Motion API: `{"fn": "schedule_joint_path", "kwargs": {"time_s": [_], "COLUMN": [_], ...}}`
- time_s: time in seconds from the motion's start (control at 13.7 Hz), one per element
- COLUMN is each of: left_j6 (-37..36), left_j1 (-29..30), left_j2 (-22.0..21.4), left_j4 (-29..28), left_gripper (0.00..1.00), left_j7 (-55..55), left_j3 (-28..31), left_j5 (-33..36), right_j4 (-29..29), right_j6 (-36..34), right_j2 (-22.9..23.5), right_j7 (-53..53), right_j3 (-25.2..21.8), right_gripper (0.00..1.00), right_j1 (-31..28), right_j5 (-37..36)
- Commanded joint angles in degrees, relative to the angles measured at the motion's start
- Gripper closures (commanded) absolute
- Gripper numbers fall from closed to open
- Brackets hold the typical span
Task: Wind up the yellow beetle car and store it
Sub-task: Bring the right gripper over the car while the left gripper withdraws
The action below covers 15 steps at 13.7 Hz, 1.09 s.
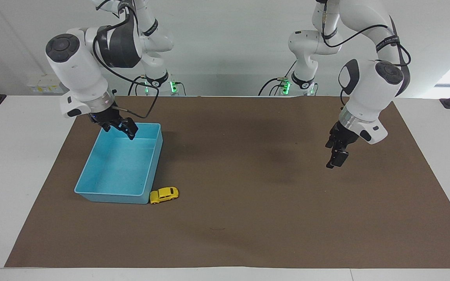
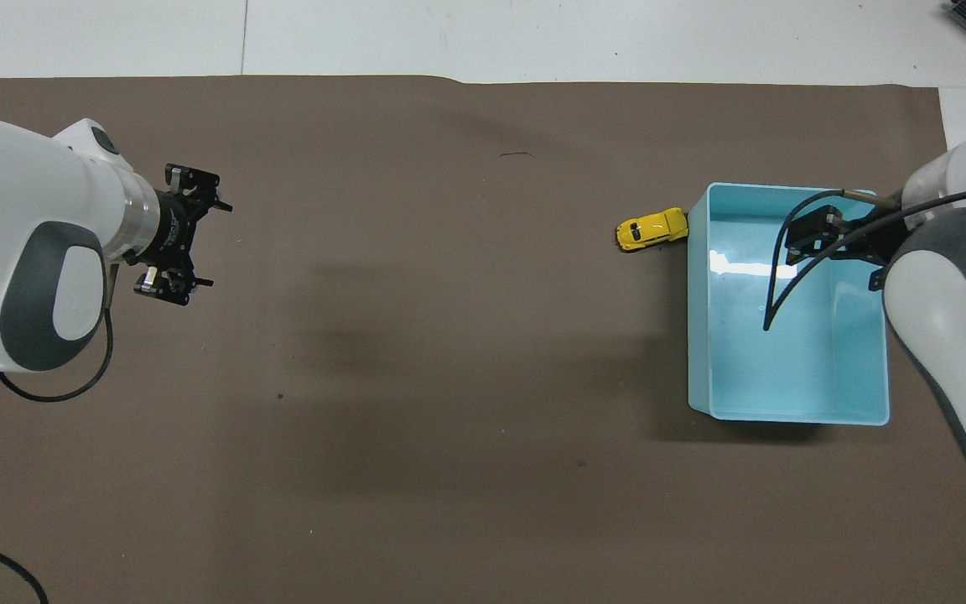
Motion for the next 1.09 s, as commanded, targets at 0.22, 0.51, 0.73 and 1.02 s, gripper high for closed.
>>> {"fn": "schedule_joint_path", "kwargs": {"time_s": [0.22,0.51,0.73,1.02], "left_j6": [-3.8,-6.1,-9.2,-15.4], "left_j1": [4.2,4.2,4.3,4.3], "left_j2": [-2.2,-3.3,-4.9,-6.9], "left_j4": [1.7,1.7,1.7,3.6], "left_gripper": [0.00,0.00,0.00,0.00], "left_j7": [21.7,40.4,55.2,66.3], "left_j3": [-0.7,-0.8,-0.7,-0.7], "left_j5": [0.9,4.5,4.8,6.4], "right_j4": [0.1,0.0,-0.2,-1.3], "right_j6": [7.1,11.6,15.4,19.8], "right_j2": [3.3,6.5,8.6,11.3], "right_j7": [18.1,33.5,45.9,61.3], "right_j3": [0.3,0.3,0.3,0.3], "right_gripper": [0.00,0.00,0.00,0.00], "right_j1": [2.5,4.0,4.4,6.7], "right_j5": [-4.2,-6.5,-6.7,-11.1]}}
